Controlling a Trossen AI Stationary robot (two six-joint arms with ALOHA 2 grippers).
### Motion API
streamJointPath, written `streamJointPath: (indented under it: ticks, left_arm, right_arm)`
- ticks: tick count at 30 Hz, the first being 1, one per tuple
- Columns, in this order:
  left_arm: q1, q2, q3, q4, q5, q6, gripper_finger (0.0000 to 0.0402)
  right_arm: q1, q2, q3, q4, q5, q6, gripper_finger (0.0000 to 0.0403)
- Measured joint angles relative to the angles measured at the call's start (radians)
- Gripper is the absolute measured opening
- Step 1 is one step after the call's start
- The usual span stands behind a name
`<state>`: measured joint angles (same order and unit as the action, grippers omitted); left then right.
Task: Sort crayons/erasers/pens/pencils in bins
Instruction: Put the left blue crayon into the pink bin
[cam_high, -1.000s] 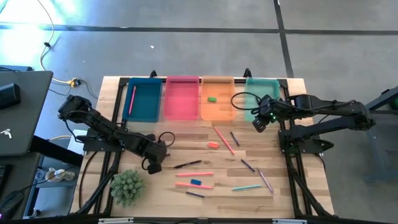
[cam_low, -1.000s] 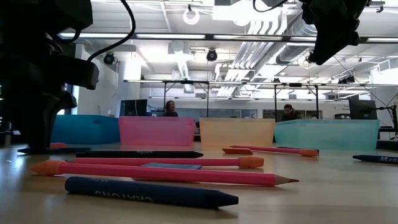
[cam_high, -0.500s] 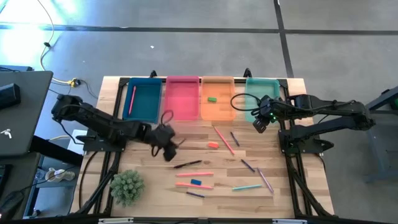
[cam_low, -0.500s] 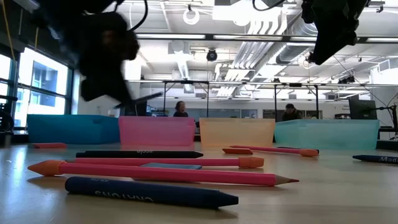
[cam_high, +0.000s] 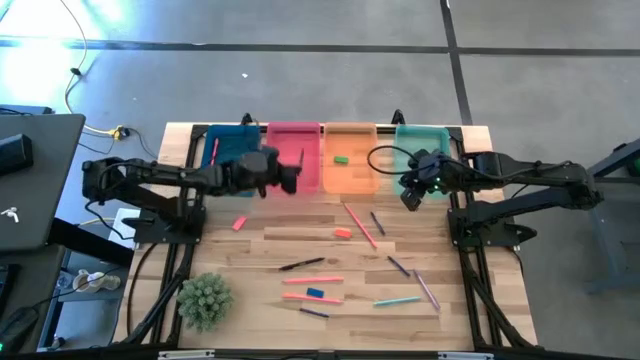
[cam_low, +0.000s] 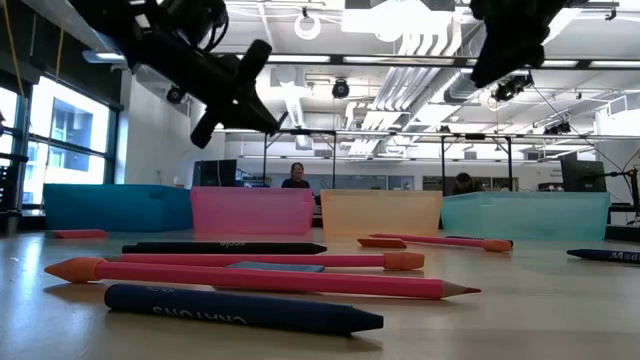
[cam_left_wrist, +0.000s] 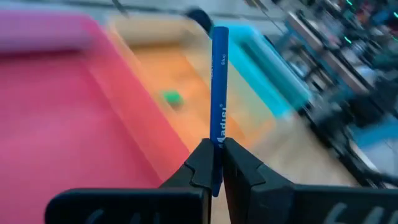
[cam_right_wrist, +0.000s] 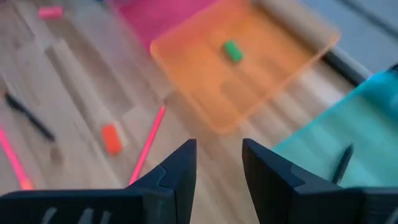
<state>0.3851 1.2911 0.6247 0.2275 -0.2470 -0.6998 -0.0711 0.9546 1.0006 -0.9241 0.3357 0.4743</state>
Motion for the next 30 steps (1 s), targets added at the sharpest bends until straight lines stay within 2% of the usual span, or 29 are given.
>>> streamJointPath:
  ticks: [4,9,13,17,24,28,30]
  left_arm:
    - [0.088,0.000,0.057,-0.038,0.009,0.074,0.0004]
    - [0.178,0.002,0.147,-0.218,-0.001,0.131,0.0004]
    - [0.227,0.018,0.177,-0.347,-0.001,0.102,0.0004]
    - [0.243,0.054,0.177,-0.369,0.005,0.039,0.0004]
    - [0.244,0.117,0.178,-0.406,0.005,0.070,0.0004]
    - [0.252,0.124,0.215,-0.496,0.010,0.157,0.0004]
    - [0.252,0.126,0.251,-0.549,-0.024,0.241,0.0004]
  right_arm:
    - [-0.001,0.000,0.000,0.068,0.108,-0.032,0.0122]
    - [-0.012,0.008,0.000,0.147,0.234,-0.064,0.0122]
    - [-0.051,0.018,0.000,0.192,0.243,0.003,0.0122]
    - [-0.091,0.041,0.000,0.204,0.241,0.022,0.0122]
    - [-0.149,0.120,0.000,0.292,0.234,0.023,0.0122]
    - [-0.172,0.180,0.000,0.343,0.221,0.018,0.0122]
    - [-0.184,0.209,0.000,0.367,0.221,0.019,0.0122]
